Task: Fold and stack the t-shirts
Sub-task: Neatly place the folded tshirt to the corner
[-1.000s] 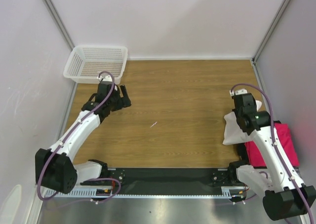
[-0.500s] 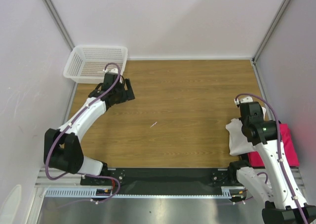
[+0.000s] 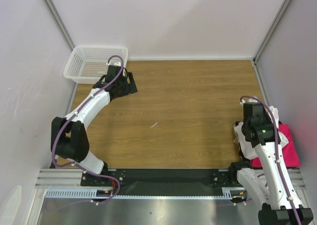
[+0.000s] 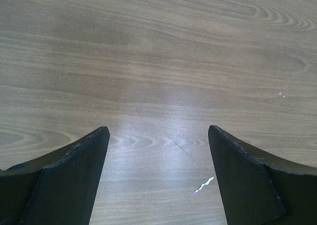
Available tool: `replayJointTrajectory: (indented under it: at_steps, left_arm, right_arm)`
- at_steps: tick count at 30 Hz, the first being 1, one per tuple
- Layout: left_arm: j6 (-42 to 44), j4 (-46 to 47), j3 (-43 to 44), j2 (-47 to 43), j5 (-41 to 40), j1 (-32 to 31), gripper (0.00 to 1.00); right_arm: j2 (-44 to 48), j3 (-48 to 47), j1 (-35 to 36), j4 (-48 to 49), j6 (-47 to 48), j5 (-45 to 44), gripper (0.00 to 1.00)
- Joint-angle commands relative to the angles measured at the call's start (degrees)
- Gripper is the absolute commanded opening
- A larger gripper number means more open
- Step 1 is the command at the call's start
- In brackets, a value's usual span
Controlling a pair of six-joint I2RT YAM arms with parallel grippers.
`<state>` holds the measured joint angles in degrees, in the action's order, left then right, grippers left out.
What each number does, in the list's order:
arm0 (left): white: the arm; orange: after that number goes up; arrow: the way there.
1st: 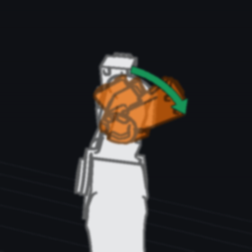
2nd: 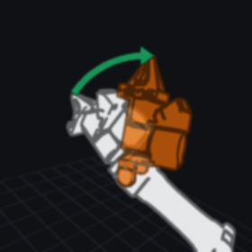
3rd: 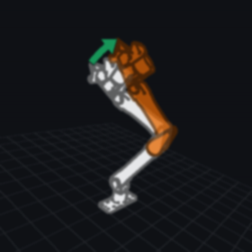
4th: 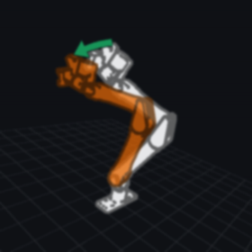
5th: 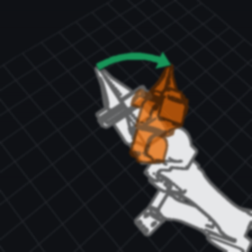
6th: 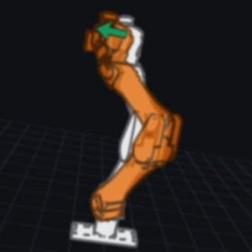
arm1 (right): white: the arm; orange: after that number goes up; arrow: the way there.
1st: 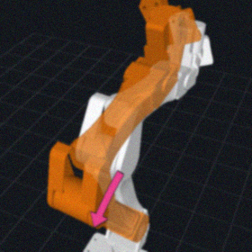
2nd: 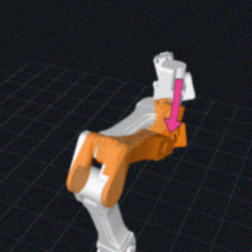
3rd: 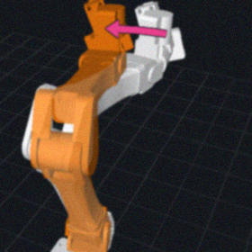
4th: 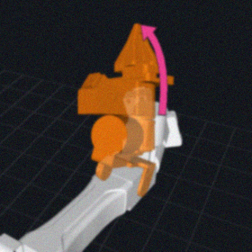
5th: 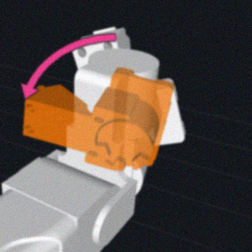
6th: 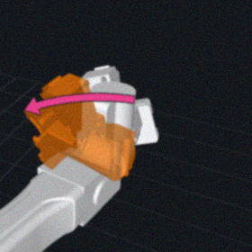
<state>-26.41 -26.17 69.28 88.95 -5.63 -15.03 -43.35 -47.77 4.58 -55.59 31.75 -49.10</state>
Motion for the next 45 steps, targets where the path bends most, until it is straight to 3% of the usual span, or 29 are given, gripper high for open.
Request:
replayJointTrajectory:
  at_steps: [1, 27, 28, 31, 32, 33, 40, 45]
  left_arm:
    - [1.3, 0.2, 3.8, 1.1, 0.6, 0.6, 0.87]
    - [0.8, 0.7, 4.7, 3.6, 3.1, 2.6, 0.86]
    - [0.8, 0.6, 4.6, 3.4, 3.1, 2.6, 0.86]
    - [0.8, 0.8, 4.3, 3.0, 3.3, 2.9, 0.87]
    - [0.8, 0.8, 4.3, 2.9, 3.4, 3.0, 0.87]
    - [1.0, 0.8, 4.2, 2.7, 3.4, 3.1, 0.87]
    - [1.2, 1.0, 4.5, 1.8, 3.9, 3.2, 0.86]
    - [1.7, 0.9, 5.0, 1.1, 3.9, 3.2, 0.86]
  right_arm:
    - [0.5, 0.3, -1.6, 4.7, 4.7, -5.9, 0.0]
    - [0.0, 4.3, -8.1, 10.7, 9.0, -9.2, 0.0]
    - [0.1, 4.3, -8.1, 10.7, 8.6, -9.1, 0.03]
    - [-0.1, 3.2, -8.1, 10.5, 7.1, -8.9, 0.59]
    - [-0.2, 2.1, -8.1, 10.9, 7.0, -9.3, 0.92]
    - [-0.8, 1.2, -8.1, 11.1, 6.8, -9.3, 0.99]
    - [-3.6, -8.8, -8.1, 11.2, 0.9, -3.3, 1.0]
    - [-5.2, -15.3, -8.2, 8.7, -18.6, 10.9, 1.0]
